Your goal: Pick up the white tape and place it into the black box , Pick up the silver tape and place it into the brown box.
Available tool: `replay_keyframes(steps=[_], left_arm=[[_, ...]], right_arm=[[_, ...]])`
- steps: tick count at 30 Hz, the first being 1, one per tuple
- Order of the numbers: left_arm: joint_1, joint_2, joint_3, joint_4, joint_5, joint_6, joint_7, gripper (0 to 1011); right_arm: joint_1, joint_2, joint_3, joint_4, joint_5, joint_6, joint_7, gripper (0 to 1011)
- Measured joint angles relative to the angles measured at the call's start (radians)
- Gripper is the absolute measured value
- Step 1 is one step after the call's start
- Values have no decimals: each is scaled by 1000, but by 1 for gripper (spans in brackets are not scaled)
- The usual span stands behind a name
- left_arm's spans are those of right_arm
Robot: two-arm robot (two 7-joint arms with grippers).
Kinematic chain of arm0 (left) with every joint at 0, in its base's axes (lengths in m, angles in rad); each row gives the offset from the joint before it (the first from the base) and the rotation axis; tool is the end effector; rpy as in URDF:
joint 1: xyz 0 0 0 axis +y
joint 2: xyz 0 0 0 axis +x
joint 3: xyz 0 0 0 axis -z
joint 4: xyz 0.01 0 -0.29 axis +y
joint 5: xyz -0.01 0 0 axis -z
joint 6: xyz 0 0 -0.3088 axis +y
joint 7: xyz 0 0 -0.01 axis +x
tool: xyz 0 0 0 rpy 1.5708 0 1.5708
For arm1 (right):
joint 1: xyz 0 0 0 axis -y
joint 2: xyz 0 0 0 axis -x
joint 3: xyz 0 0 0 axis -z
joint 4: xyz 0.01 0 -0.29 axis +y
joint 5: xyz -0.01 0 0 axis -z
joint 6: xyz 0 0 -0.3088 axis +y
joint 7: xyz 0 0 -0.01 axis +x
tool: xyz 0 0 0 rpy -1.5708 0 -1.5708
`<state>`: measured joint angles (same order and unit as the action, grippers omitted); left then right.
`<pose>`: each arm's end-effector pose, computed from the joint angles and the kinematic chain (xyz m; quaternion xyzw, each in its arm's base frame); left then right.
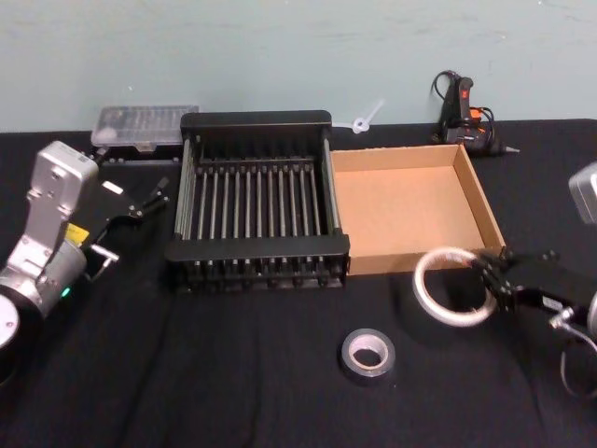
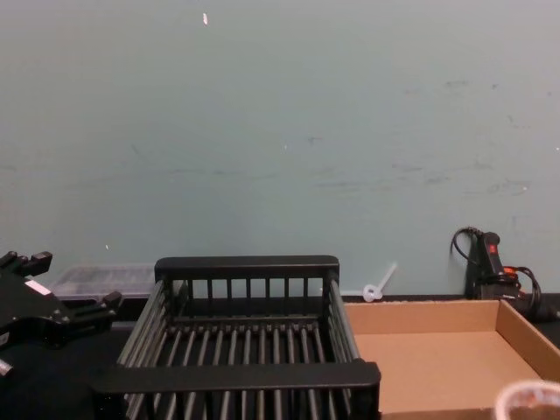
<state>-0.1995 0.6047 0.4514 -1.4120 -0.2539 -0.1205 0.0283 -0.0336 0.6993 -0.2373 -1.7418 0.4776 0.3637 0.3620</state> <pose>0.3581 0.0827 -0.3023 0.1415 -0.1325 0.5799 0.7913 0.3080 -0.1003 -0.2512 -0.2079 0.0865 -0.4446 0.8670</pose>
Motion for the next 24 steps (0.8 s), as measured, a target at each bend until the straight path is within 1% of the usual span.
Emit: replay_keyframes(steps=[5,6,8,9,12,14,15,16,18,24], left_arm=[[0,0,0,0,0,0,0,1001],[0,0,0,0,0,0,0,1001],[0,0,0,0,0,0,0,1001],[0,0,0,0,0,0,0,1002],[0,0,0,0,0,0,0,1002],[0,0,0,0,0,0,0,1001],[0,0,0,0,0,0,0,1001],[0,0,0,0,0,0,0,1001],[0,0,0,0,0,0,0,1001],[0,0,0,0,0,0,0,1001]], right_arm=[[55,-25,-20,23,-16,-18,4,95],[74,-34,-28,32,-23,-25,5,95],[94,-45,-36,42,-31,-32,6,95],[113,-57,-44,53,-38,-38,7,95],[144,-75,-57,71,-49,-48,9,95],[185,-100,-75,96,-66,-61,11,95],[185,-100,-75,96,-66,-61,11,95],[204,-112,-84,108,-73,-67,14,95],[223,-125,-93,120,-79,-71,17,95],[310,-186,-140,186,-107,-90,36,95]])
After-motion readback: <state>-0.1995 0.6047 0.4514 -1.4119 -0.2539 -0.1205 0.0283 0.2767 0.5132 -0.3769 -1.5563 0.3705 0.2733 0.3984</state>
